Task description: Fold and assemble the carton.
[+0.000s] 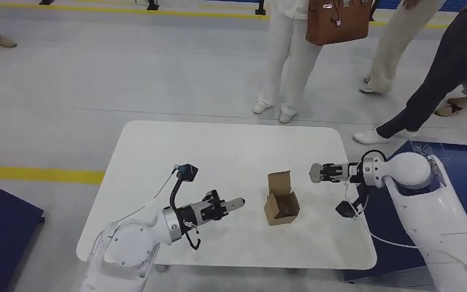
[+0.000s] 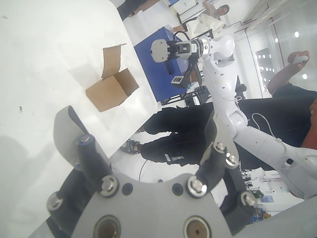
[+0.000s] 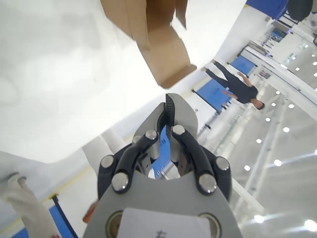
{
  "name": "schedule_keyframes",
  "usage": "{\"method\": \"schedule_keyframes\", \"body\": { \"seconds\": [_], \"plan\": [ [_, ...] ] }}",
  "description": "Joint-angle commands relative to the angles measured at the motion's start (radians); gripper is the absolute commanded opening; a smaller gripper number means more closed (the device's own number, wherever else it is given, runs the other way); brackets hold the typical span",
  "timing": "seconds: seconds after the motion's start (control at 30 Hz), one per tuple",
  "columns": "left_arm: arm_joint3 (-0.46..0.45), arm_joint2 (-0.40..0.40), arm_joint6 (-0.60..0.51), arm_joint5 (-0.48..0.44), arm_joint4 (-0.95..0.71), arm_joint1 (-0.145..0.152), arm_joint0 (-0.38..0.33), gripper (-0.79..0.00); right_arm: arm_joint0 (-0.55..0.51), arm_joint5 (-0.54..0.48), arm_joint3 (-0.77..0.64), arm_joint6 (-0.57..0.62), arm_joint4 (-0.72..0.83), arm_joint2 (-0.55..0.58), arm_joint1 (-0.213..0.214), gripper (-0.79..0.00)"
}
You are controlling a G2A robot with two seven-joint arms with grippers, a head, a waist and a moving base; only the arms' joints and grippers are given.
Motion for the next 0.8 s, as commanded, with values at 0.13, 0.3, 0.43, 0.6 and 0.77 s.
{"method": "schedule_keyframes", "body": {
  "seconds": [0.13,0.3,0.43,0.6,0.77],
  "plan": [
    [0.000,0.000,0.000,0.000,0.000,0.000,0.000,0.000,-0.072,0.342,-0.017,0.400,-0.232,0.050,0.004,-0.785],
    [0.000,0.000,0.000,0.000,0.000,0.000,0.000,0.000,-0.112,0.431,0.003,0.706,-0.446,0.037,-0.006,-0.785],
    [0.000,0.000,0.000,0.000,0.000,0.000,0.000,0.000,-0.112,0.431,0.003,0.706,-0.446,0.037,-0.006,-0.040],
    [0.007,-0.002,0.006,0.009,-0.004,0.000,0.003,0.000,-0.112,0.431,0.003,0.706,-0.446,0.037,-0.006,0.000],
    [0.095,0.105,0.034,0.246,0.080,-0.010,-0.060,0.000,-0.121,0.449,-0.018,0.821,-0.645,0.029,-0.006,0.000]
  ]
}}
